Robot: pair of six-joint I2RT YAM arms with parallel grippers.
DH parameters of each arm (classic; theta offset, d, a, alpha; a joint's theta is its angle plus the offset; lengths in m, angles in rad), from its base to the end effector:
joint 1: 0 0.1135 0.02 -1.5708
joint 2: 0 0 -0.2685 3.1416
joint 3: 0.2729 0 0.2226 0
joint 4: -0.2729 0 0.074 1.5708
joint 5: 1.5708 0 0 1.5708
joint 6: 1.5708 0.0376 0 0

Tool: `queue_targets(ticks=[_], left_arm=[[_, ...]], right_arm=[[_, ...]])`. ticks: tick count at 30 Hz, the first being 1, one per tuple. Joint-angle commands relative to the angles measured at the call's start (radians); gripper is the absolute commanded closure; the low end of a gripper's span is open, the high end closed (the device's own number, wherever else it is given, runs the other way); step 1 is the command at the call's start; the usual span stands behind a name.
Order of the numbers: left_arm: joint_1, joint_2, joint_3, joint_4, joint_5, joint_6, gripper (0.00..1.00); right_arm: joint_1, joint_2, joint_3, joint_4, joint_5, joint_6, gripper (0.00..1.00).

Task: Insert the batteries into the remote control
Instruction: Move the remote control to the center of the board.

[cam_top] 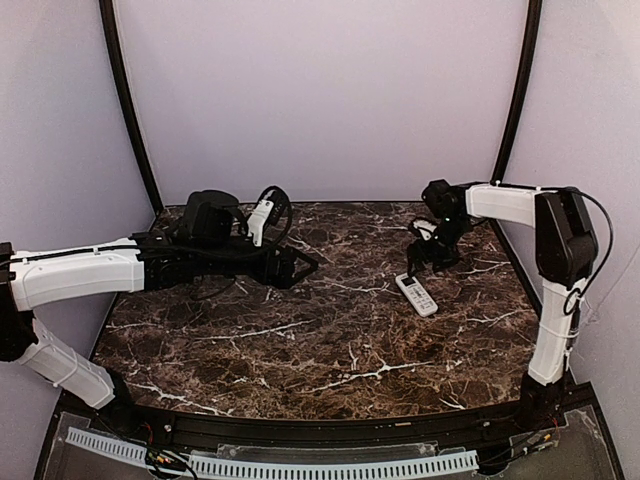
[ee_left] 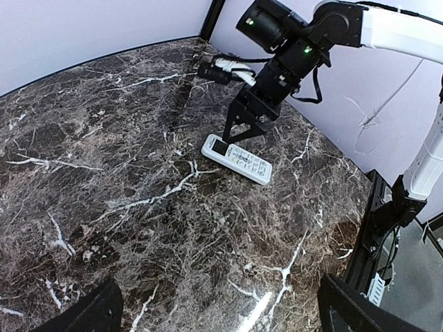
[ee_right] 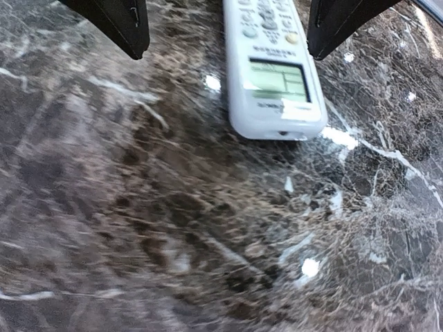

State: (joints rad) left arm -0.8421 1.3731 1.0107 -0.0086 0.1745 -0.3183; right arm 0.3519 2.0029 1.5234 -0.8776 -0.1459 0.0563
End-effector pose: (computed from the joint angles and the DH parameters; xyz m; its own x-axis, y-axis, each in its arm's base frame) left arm 0.1899 -0.2225 0.3166 -0.4929 0.0894 -0.8655 0.7246 0.5928 -0.3514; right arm 0.3491 0.1340 0.2030 -0.9367 -0.2846 -0.2037 -0.3177 0.9356 0.1538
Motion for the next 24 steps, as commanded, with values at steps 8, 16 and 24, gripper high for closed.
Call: queue_targets(ticks=[8, 16, 24], left_arm=[[0.005, -0.041, -0.01, -0.005, -0.001, 0.005, 0.01], [0.005, -0.043, -0.01, -0.006, -0.006, 0.005, 0.01], [0.005, -0.031, -0.014, 0.005, 0.007, -0.001, 0.01]], right_arm=[[-0.109, -0.086, -0.104, 0.023, 0.124, -0.025, 0.31], [-0.104, -0.055, -0.152, 0.028, 0.14, -0.045, 0.33], [-0.071, -0.044, -0.192, 0.047, 0.122, -0.051, 0.31]])
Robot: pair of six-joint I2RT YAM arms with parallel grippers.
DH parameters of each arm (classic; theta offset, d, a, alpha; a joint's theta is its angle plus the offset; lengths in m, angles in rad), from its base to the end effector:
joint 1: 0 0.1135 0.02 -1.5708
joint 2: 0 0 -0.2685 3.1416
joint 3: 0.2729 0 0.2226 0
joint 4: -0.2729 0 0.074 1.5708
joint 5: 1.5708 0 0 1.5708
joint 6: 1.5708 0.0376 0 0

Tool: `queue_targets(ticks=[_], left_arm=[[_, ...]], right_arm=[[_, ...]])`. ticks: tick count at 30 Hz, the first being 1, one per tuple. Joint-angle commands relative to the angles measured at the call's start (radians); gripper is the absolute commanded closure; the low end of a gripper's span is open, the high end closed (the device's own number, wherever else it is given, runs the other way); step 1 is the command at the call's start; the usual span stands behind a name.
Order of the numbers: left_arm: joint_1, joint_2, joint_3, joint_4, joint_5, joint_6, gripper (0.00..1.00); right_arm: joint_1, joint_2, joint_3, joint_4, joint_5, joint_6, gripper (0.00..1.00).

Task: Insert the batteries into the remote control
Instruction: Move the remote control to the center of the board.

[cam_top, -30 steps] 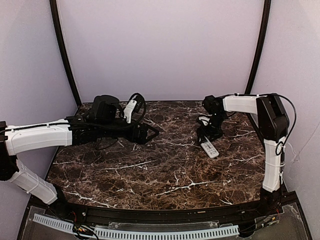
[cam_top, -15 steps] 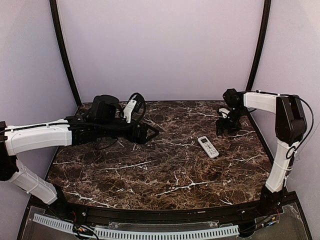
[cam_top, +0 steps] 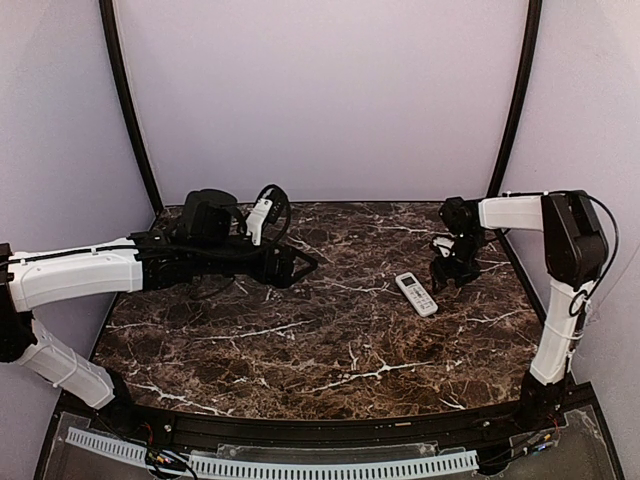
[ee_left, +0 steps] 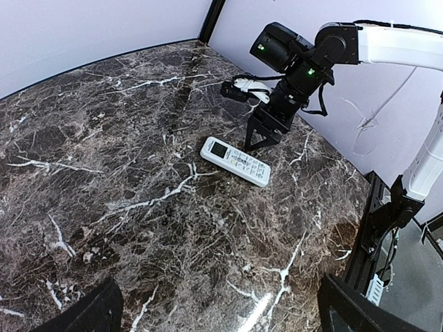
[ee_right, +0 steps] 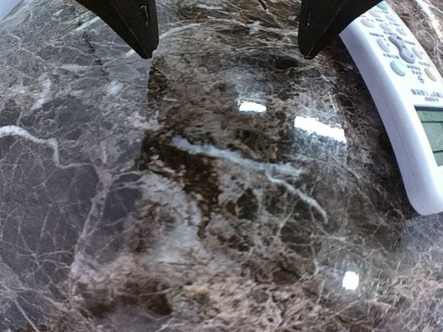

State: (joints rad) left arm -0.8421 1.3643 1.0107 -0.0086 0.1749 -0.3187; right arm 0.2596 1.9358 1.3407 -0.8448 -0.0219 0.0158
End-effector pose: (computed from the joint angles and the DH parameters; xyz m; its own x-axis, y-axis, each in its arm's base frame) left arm 0.1887 -0.2212 0.3190 -0.4882 0.0836 -0.8687 0.7266 0.5903 -0.3516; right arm 0.3299 0.0885 0.1832 -0.9622 -0.2392 -0.1302 -0.2442 0.9694 0.0238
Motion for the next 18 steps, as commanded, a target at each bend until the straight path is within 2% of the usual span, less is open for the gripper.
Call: queue_targets(ticks=[1, 18], left_arm=[[0.005, -0.023, -0.015, 0.004, 0.006, 0.0, 0.01], [0.005, -0.016, -0.006, 0.004, 0.007, -0.002, 0.02]], right_arm=[[0.027, 0.03, -0.006, 0.014, -0.006, -0.011, 0.32], [0.244, 0.101, 0.12, -0.022, -0.151, 0.032, 0.3]])
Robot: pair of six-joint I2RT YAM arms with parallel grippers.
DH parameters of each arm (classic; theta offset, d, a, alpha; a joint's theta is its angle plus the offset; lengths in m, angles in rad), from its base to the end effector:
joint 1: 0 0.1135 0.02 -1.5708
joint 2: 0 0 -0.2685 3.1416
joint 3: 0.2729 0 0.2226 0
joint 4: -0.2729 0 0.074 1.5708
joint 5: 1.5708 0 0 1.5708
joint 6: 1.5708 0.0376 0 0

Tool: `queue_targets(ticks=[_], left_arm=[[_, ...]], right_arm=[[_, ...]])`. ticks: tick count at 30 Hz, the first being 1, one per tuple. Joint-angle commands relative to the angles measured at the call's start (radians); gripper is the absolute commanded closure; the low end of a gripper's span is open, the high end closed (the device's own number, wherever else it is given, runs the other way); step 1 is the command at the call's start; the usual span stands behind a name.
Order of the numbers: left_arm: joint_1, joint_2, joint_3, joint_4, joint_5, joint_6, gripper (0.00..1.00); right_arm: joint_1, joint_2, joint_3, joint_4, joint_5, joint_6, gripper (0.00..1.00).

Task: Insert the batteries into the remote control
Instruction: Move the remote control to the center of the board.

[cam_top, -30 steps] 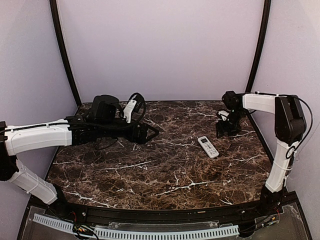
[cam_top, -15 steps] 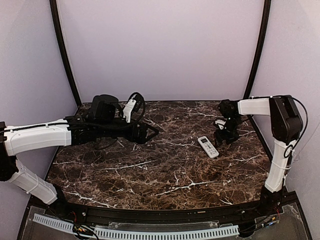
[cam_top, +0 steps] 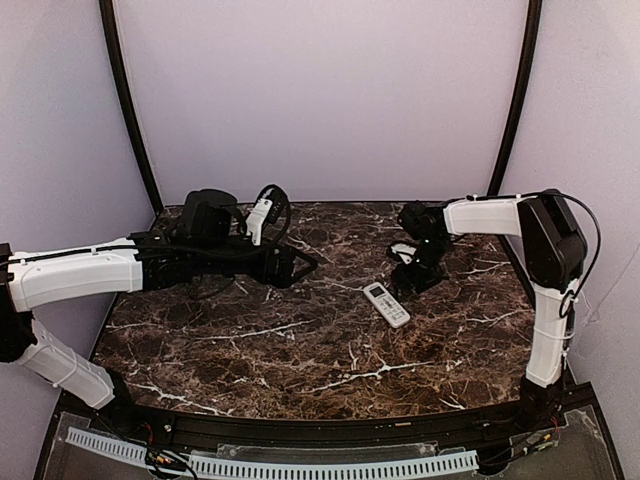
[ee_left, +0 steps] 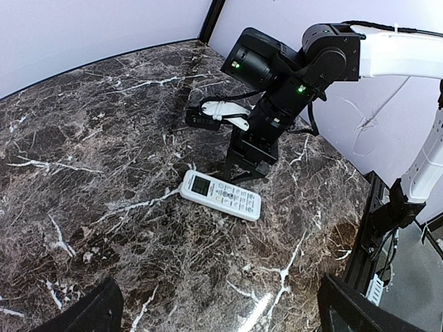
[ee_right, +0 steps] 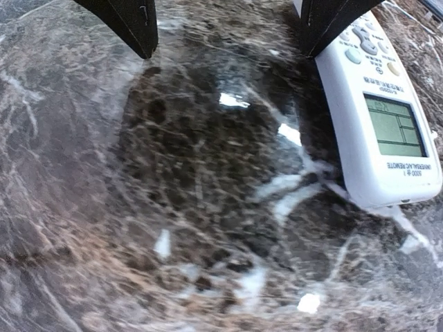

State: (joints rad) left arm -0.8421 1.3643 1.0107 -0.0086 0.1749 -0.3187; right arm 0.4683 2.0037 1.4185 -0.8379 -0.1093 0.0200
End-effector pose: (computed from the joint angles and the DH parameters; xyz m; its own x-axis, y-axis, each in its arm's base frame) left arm 0.1887 -0.2212 0.3190 -0.4882 0.0836 -0.8687 0.7266 0.5903 -0.3516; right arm 0.3202 0.1665 0.1787 -0.8917 -0.4288 -0.1450 -0.4452 0.8885 0.1108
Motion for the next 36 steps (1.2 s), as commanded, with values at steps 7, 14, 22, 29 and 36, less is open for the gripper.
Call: queue_targets(ticks=[7, 14, 22, 29, 36], left_arm=[[0.005, -0.019, -0.003, 0.0, 0.0, -0.003, 0.01], [0.006, -0.017, 0.0, -0.016, -0.029, -0.005, 0.01], [0.035, -0.009, 0.004, -0.043, -0.038, -0.047, 0.01], [0.067, -0.004, -0.001, -0.053, -0.038, -0.073, 0.01], [0.097, 0.0, -0.006, -0.062, -0.021, -0.094, 0.02]], right_arm=[[0.099, 0.008, -0.014, -0.033, -0.086, 0.05, 0.3], [0.205, 0.016, -0.017, -0.029, -0.151, 0.078, 0.3], [0.278, -0.013, -0.059, -0.021, -0.166, 0.111, 0.3], [0.338, -0.03, -0.089, 0.013, -0.194, 0.136, 0.29], [0.363, -0.011, -0.069, 0.033, -0.195, 0.135, 0.29]])
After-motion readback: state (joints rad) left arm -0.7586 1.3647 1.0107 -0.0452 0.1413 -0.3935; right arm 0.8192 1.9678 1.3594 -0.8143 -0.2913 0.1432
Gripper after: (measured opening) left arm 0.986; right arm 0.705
